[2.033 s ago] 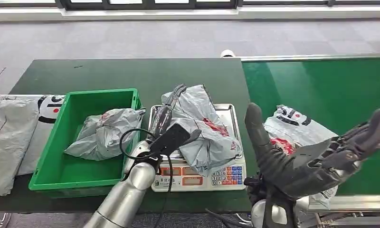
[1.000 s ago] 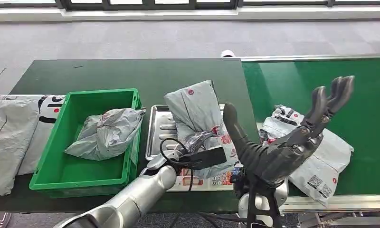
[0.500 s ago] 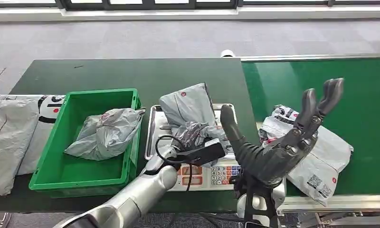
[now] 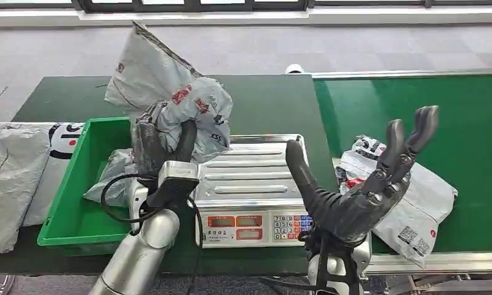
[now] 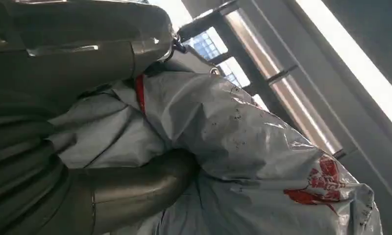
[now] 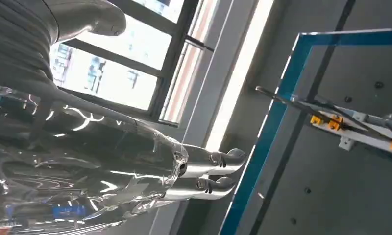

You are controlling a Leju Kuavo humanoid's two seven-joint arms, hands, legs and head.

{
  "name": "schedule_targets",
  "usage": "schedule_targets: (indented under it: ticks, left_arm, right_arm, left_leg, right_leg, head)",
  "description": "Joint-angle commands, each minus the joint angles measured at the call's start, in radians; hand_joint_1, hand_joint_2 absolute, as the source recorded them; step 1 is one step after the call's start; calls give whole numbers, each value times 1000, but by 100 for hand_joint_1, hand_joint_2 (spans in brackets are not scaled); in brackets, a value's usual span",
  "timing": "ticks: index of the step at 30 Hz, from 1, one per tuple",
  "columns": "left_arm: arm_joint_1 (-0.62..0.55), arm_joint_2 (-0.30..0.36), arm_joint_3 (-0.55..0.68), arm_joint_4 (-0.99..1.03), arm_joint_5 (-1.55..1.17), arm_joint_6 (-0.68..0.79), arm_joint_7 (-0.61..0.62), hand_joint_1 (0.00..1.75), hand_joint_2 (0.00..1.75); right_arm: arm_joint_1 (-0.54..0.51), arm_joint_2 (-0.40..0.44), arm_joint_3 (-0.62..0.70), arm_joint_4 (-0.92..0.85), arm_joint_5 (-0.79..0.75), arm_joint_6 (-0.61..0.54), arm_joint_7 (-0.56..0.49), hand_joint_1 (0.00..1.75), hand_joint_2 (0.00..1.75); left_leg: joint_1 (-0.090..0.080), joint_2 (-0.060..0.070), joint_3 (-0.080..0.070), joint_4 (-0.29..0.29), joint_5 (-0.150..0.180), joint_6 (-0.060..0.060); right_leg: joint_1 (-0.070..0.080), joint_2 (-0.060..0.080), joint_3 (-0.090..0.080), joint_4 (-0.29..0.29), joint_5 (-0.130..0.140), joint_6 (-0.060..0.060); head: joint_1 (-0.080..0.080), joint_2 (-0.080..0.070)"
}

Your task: Moved the parcel from conveyor to table for the left to box.

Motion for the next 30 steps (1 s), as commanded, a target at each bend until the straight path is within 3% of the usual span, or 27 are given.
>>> schedule_targets:
  ticks: [1,6,13,15,29,30]
  left_arm:
    - [108,22,109,-223,-28,68,-72,175,175]
    - [133,-6,223,-185,-126,68,-10,175,175]
    - [111,58,283,78,-186,-67,195,175,175]
    - [91,80,312,266,-235,-91,247,175,175]
    - [77,79,363,391,-284,-152,332,175,175]
    - [81,78,368,387,-293,-137,334,16,175]
  right_arm:
    - [7,-30,-45,-10,10,1,-1,0,175]
    - [34,-29,-46,-22,20,1,-1,0,175]
    - [43,-32,-59,-28,10,1,-1,0,175]
    - [46,-35,-60,-11,4,1,-1,0,175]
    - [52,-41,-53,7,3,1,-1,0,175]
    - [52,-41,-54,9,4,1,-1,0,175]
  left_leg:
    - [1,5,1,-2,0,0]
    - [0,3,3,-2,0,0]
    - [0,2,4,-5,2,-1]
    - [-1,1,5,-5,2,0]
    - [1,2,4,-3,1,-1]
    - [1,2,3,-2,1,-1]
  right_leg:
    - [1,2,1,-3,1,0]
    - [0,1,2,-3,1,0]
    - [1,-1,3,-5,2,0]
    - [0,-1,5,-5,2,0]
    - [1,-1,3,-4,2,0]
    - [1,0,3,-3,1,0]
  head:
    - [0,0]
    - [0,0]
    - [0,0]
    - [0,0]
    - [0,0]
    - [0,0]
